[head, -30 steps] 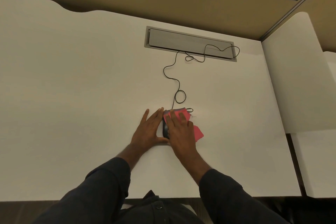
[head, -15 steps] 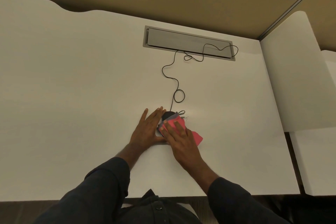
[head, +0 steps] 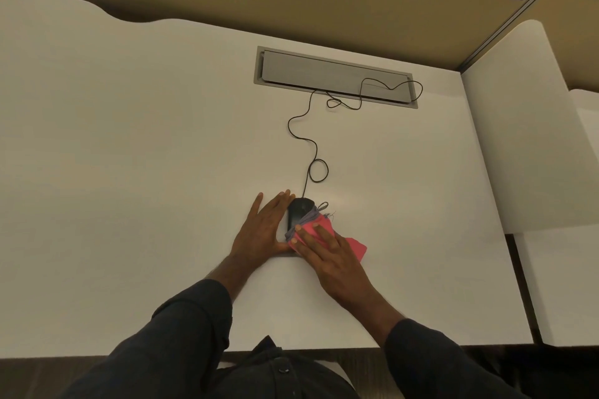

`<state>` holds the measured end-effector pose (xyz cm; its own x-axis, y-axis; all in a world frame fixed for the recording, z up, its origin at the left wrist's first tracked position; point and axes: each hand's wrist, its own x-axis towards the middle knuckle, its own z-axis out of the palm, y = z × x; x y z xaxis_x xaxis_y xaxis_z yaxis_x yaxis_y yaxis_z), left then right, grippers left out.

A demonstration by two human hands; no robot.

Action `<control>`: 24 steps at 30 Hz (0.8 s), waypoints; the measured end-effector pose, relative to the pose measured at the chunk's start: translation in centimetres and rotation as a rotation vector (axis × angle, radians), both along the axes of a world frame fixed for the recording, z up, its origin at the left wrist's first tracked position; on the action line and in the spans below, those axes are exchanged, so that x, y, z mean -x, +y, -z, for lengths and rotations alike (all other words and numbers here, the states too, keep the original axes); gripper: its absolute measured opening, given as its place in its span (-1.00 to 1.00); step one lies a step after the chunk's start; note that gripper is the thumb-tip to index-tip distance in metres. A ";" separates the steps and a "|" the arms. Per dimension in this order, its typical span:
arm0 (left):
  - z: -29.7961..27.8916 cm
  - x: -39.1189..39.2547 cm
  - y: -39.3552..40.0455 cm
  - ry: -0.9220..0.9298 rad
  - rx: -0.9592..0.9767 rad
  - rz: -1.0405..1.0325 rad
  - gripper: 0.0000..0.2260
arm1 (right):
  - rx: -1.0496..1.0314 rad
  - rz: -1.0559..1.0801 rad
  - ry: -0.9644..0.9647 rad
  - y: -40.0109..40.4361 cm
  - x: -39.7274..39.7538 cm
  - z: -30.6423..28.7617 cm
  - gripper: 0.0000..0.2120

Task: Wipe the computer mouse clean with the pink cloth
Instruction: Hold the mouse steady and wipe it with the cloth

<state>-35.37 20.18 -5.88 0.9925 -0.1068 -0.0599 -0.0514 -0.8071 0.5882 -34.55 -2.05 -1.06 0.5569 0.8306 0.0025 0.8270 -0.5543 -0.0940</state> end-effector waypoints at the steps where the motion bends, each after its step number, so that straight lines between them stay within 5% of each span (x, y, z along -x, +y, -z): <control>1: 0.0 0.0 0.0 -0.003 0.003 0.000 0.04 | 0.002 0.003 0.013 -0.2 0.0 0.0 -0.19; 24: -0.1 0.1 0.2 0.005 -0.049 0.015 0.10 | -0.076 0.420 0.133 -1.5 -0.6 0.7 -0.45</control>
<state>-35.46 20.34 -5.80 0.9904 -0.1183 -0.0708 -0.0604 -0.8343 0.5480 -33.94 -3.52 -1.72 0.8457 0.5321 -0.0402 0.5091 -0.8272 -0.2377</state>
